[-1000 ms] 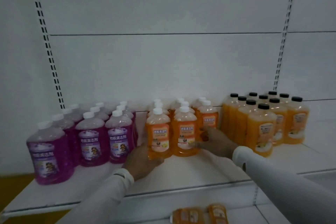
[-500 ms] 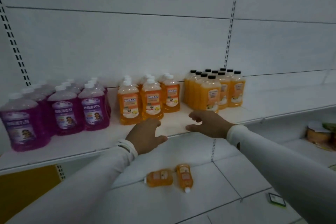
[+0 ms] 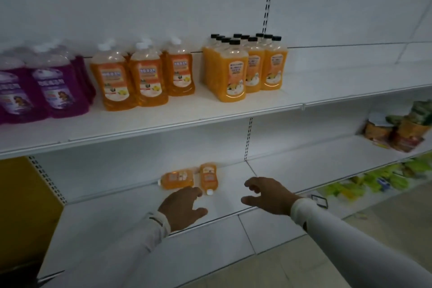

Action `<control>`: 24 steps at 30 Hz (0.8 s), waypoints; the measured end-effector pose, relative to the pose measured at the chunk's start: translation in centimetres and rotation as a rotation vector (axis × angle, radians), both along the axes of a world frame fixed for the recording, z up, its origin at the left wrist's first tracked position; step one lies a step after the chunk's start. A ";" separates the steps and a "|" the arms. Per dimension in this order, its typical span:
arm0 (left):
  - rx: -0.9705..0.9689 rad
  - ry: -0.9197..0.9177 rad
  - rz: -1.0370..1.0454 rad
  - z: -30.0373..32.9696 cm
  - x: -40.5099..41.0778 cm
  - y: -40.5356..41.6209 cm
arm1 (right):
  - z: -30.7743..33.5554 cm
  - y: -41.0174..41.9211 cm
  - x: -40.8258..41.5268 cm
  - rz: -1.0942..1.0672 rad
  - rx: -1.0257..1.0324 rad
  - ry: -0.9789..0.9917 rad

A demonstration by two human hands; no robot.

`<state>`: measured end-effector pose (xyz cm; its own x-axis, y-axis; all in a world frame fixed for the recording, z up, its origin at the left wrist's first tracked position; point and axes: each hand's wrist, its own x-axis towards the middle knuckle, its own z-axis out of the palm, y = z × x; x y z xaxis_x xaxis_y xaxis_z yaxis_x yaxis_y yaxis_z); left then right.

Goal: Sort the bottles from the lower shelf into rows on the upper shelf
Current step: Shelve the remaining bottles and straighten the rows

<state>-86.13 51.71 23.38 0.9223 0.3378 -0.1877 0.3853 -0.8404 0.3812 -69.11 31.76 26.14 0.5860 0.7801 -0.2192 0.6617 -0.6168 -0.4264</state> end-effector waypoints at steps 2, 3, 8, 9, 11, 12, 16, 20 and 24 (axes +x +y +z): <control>-0.018 0.058 0.049 -2.0 0.3 1.3 | -2.6 1.2 0.7 -0.001 -0.016 0.065; -0.034 0.084 0.075 -2.9 0.5 2.1 | -3.8 2.1 1.1 0.002 -0.023 0.095; -0.125 0.169 0.184 -7.9 2.9 7.3 | -9.2 7.2 4.2 0.044 -0.120 0.182; -0.141 0.178 0.201 -9.0 3.6 8.5 | -10.1 8.3 5.1 0.055 -0.143 0.185; -0.153 0.185 0.228 -11.0 5.3 10.6 | -12.1 10.6 7.2 0.084 -0.178 0.177; -0.157 0.189 0.245 -11.9 6.1 11.6 | -12.9 11.8 8.3 0.092 -0.190 0.173; -0.120 0.207 0.300 -14.9 9.1 14.8 | -15.4 16.4 11.9 0.149 -0.236 0.140; -0.103 0.215 0.363 -17.4 11.7 17.3 | -17.2 20.7 15.0 0.247 -0.253 0.113; -0.124 0.260 0.467 -20.2 14.0 18.4 | -19.5 24.5 18.4 0.390 -0.279 0.059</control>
